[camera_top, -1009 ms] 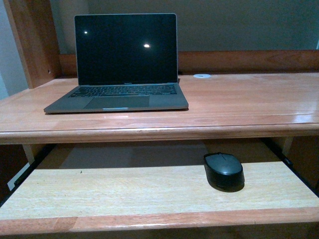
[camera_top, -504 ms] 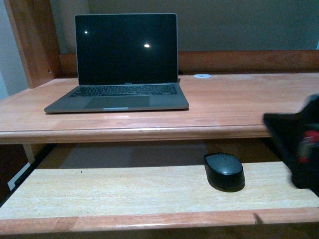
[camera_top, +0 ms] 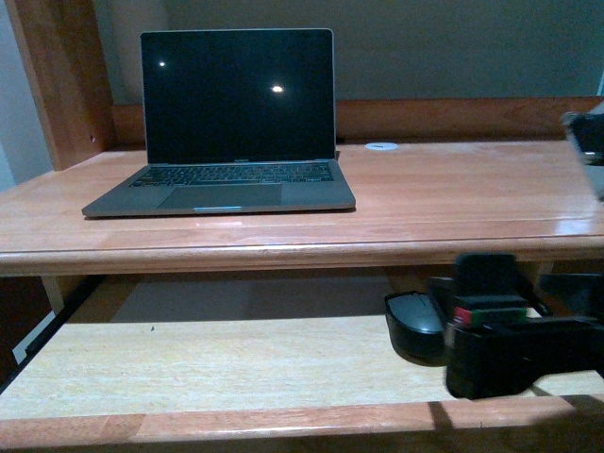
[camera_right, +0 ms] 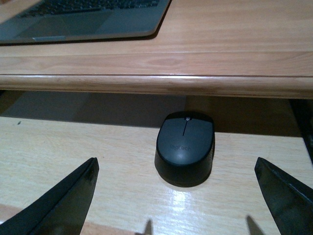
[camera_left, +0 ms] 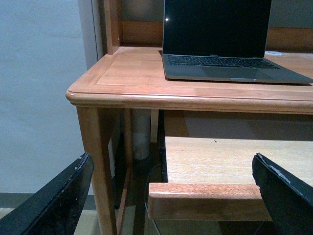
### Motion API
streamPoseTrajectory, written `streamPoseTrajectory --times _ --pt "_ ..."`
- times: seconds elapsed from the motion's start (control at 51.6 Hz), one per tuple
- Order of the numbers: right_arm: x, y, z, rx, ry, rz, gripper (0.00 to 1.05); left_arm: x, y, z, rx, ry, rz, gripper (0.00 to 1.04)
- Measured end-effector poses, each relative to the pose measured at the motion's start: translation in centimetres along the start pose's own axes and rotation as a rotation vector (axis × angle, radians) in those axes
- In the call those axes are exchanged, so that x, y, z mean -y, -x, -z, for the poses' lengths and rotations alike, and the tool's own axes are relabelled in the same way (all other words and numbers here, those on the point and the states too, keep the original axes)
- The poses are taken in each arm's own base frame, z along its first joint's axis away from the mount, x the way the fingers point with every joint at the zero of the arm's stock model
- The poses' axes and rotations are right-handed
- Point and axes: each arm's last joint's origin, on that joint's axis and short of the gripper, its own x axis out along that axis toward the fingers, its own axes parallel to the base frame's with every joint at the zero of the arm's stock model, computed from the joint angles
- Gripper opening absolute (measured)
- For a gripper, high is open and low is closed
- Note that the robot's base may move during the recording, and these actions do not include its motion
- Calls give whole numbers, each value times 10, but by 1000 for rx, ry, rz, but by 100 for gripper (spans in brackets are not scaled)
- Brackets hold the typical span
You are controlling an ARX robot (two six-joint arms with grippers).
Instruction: Place mouse
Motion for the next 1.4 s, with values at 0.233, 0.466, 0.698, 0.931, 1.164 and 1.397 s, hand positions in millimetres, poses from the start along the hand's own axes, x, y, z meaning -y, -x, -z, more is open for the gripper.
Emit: streamPoseTrajectory --times 0.233,0.466,0.698,0.931,1.164,1.397 --pt "-9 -41 2 -68 -24 50 98 0 0 0 0 0 0 98" --pt "-11 -72 13 -130 -28 91 98 0 0 0 0 0 0 98" --pt "-10 -110 21 -176 -39 105 98 0 0 0 -1 0 0 98" --pt "-14 -121 28 -214 20 137 77 0 0 0 -1 0 -1 98" --pt "-12 -106 29 -210 27 117 63 0 0 0 0 0 0 98" --pt "-9 -63 7 -137 4 61 63 0 0 0 -1 0 0 98"
